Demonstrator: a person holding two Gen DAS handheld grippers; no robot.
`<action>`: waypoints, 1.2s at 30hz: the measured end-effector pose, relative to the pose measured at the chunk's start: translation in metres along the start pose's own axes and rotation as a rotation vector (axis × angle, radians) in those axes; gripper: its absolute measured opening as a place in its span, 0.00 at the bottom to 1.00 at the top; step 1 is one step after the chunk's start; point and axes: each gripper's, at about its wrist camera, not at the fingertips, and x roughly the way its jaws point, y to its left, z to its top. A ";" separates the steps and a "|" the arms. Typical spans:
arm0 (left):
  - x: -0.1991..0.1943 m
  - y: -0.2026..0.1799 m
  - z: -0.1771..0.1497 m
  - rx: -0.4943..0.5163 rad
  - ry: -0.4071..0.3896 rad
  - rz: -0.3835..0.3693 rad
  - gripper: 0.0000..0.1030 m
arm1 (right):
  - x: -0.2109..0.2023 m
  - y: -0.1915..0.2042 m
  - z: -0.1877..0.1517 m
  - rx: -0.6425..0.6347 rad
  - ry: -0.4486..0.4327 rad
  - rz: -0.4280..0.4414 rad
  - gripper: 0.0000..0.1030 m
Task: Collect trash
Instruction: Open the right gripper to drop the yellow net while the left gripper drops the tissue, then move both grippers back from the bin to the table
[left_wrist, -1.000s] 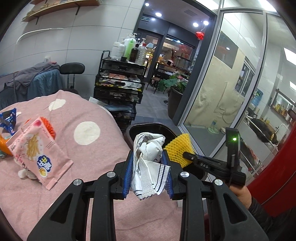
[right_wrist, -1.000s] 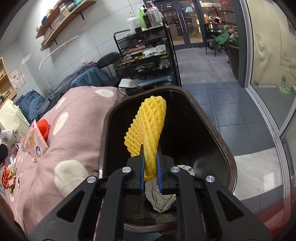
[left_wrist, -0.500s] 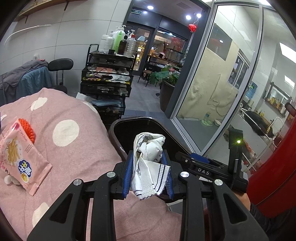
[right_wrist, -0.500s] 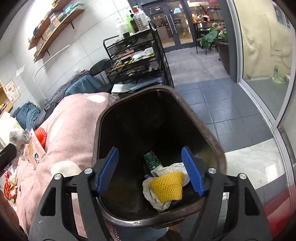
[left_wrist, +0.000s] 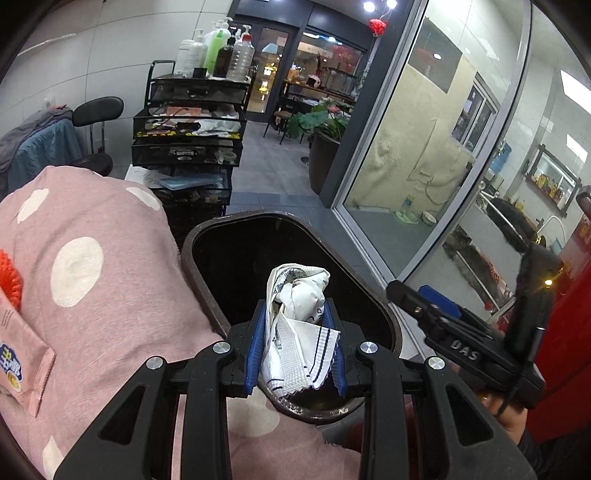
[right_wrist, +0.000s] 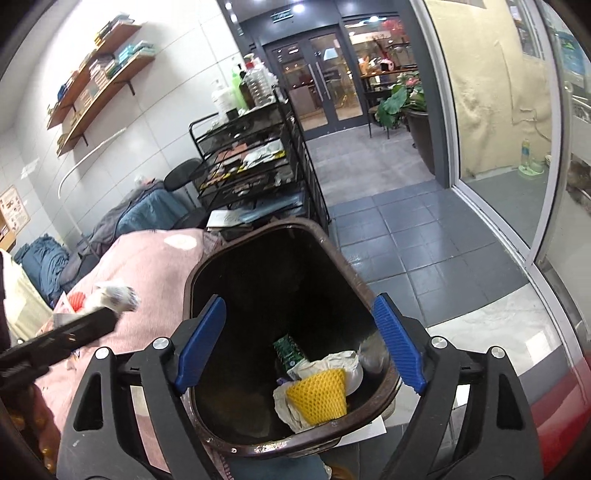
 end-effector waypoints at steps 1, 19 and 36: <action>0.003 0.000 0.001 0.003 0.008 0.003 0.29 | -0.002 -0.001 0.001 0.006 -0.005 -0.002 0.80; 0.037 -0.011 0.006 0.054 0.100 0.035 0.80 | -0.004 -0.025 0.006 0.075 -0.013 -0.045 0.85; -0.018 -0.021 0.002 0.064 -0.084 0.013 0.95 | -0.002 -0.028 0.007 0.108 -0.010 -0.023 0.91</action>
